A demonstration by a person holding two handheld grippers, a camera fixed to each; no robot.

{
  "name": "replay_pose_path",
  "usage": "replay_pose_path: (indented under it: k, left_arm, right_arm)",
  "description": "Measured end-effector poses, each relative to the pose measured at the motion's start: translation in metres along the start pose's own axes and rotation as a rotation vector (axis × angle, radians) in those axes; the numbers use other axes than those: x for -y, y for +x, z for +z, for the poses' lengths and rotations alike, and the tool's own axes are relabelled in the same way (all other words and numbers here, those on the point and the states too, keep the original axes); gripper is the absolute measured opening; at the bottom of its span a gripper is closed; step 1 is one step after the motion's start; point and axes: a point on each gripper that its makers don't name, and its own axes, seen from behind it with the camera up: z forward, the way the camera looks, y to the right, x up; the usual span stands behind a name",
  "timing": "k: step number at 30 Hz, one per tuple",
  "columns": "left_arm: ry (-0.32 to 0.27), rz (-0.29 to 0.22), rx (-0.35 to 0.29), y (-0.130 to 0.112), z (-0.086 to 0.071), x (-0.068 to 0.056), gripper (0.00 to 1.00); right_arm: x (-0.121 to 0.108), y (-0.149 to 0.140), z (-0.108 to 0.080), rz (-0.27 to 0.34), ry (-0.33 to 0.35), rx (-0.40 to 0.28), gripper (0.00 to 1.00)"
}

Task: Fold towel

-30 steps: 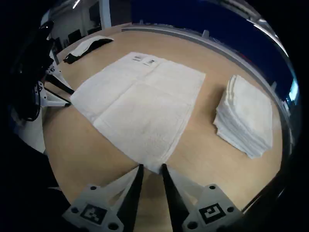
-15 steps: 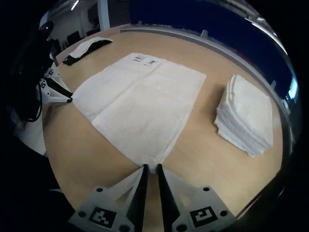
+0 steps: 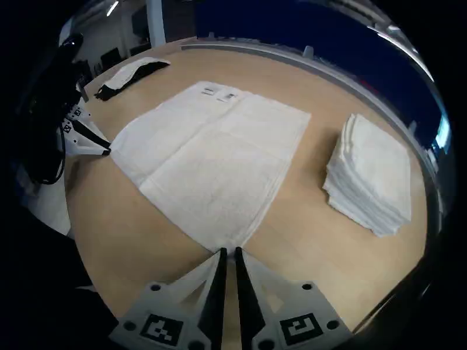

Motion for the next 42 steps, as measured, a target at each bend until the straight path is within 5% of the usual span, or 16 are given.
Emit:
replay_pose_path:
  k: [42]
  left_arm:
    - [0.032, 0.055, 0.000, 0.002, -0.014, 0.041, 0.08]
  right_arm:
    - [0.037, 0.022, -0.009, 0.071, 0.022, -0.046, 0.10]
